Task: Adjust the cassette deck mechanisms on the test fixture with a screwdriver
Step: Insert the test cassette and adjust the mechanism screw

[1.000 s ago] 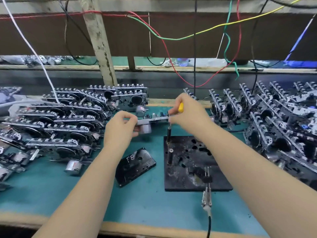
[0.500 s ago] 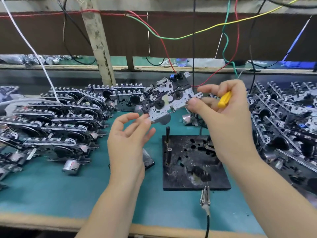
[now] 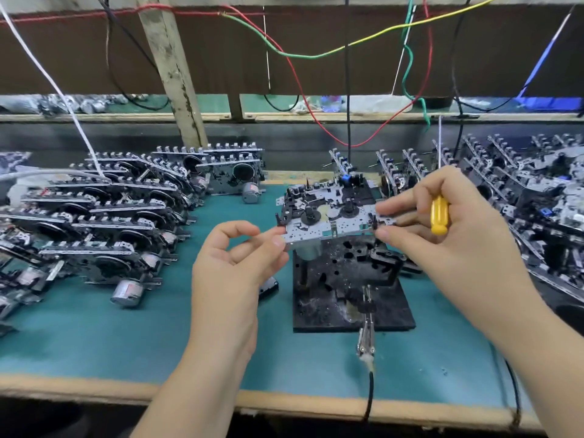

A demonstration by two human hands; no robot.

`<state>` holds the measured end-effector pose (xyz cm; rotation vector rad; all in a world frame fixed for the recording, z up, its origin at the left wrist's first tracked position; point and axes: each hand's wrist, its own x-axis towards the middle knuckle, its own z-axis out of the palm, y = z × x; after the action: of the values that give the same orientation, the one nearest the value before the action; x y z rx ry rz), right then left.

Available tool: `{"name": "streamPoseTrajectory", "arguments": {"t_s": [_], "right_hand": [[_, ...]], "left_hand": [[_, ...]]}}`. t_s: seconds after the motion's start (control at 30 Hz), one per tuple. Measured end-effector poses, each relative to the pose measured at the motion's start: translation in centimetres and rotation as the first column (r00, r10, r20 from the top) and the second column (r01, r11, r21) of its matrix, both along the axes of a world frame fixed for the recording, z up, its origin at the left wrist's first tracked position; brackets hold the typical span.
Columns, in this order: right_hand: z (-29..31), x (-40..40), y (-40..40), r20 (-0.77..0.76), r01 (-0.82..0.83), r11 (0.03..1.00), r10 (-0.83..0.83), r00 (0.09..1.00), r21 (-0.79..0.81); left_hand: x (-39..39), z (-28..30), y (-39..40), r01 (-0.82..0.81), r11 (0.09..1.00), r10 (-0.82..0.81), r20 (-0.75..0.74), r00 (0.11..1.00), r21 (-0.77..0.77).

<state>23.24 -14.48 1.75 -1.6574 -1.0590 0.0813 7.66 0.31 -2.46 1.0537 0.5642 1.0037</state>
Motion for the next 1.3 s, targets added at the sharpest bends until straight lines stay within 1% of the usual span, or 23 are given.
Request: {"name": "streamPoseTrajectory", "arguments": {"t_s": [0.1,0.2,0.3,0.37,0.43,0.5,0.6,0.67,0.77,0.83,0.9,0.97,1.03,1.13,1.2,1.23,1.3], "right_hand": [[-0.5,-0.2,-0.5,-0.055,0.005,1.0,-0.005,0.998,0.006],[-1.0,-0.4,-0.6,-0.193,0.0,0.994,0.021,0.981,0.108],[-1.7,-0.4,-0.5,-0.409,0.028,0.967,0.08,0.909,0.253],[-2.1,-0.5,-0.4,-0.501,0.05,0.953,0.111,0.858,0.298],[-2.1,-0.7,-0.4,-0.504,0.032,0.957,0.124,0.855,0.289],[-1.7,-0.9,-0.7,-0.452,-0.001,0.962,0.129,0.883,0.272],[-0.7,-1.2,-0.9,-0.379,-0.002,0.959,0.114,0.918,0.283],[-0.1,-1.1,-0.8,-0.375,-0.007,0.954,0.125,0.918,0.298],[0.5,-0.9,-0.7,-0.42,-0.037,0.954,0.165,0.892,0.296],[0.7,-0.8,-0.8,-0.425,-0.066,0.955,0.19,0.885,0.289],[0.9,-0.9,-0.8,-0.381,-0.09,0.961,0.188,0.905,0.261],[1.3,-0.8,-0.8,-0.307,-0.099,0.972,0.164,0.938,0.215],[1.8,-0.7,-0.7,-0.2,-0.106,0.98,0.139,0.97,0.169],[2.8,-0.5,-0.4,0.014,-0.165,0.981,0.165,0.986,0.099],[3.4,-0.4,-0.2,0.197,-0.244,0.97,0.235,0.952,0.024],[3.6,-0.4,-0.2,0.296,-0.291,0.957,0.283,0.912,-0.017],[3.8,-0.4,0.0,0.5,-0.351,0.926,0.371,0.783,-0.137]], "left_hand": [[0.1,-0.1,-0.5,0.014,1.0,-0.014,0.002,1.0,-0.016],[0.1,0.1,-1.0,0.007,1.0,-0.007,0.018,1.0,-0.007],[0.2,0.4,-1.5,-0.018,1.0,0.018,0.036,0.999,-0.002],[0.2,0.7,-1.6,-0.031,0.999,0.032,0.061,0.998,-0.013],[0.2,1.0,-1.6,-0.036,0.998,0.041,0.087,0.995,-0.049],[0.1,1.3,-1.3,-0.031,0.996,0.04,0.099,0.994,-0.087],[0.1,1.8,-0.4,-0.011,0.993,0.022,0.097,0.995,-0.119],[0.2,2.2,0.2,0.01,0.991,0.002,0.093,0.996,-0.131],[0.6,3.0,1.4,0.041,0.993,-0.034,0.066,0.997,-0.109],[0.9,3.9,2.4,0.07,0.996,-0.068,0.031,0.997,-0.056],[1.1,5.4,3.4,0.113,0.992,-0.111,-0.044,0.993,0.059],[1.4,7.1,4.3,0.164,0.96,-0.136,-0.136,0.981,0.226],[1.6,8.8,4.9,0.228,0.889,-0.153,-0.211,0.965,0.396],[2.1,10.5,5.4,0.328,0.73,-0.154,-0.323,0.934,0.6],[2.4,11.0,5.6,0.397,0.653,-0.17,-0.386,0.907,0.645],[2.7,11.1,5.7,0.434,0.628,-0.193,-0.41,0.891,0.646],[3.1,10.9,5.8,0.504,0.596,-0.251,-0.452,0.856,0.625]]}}
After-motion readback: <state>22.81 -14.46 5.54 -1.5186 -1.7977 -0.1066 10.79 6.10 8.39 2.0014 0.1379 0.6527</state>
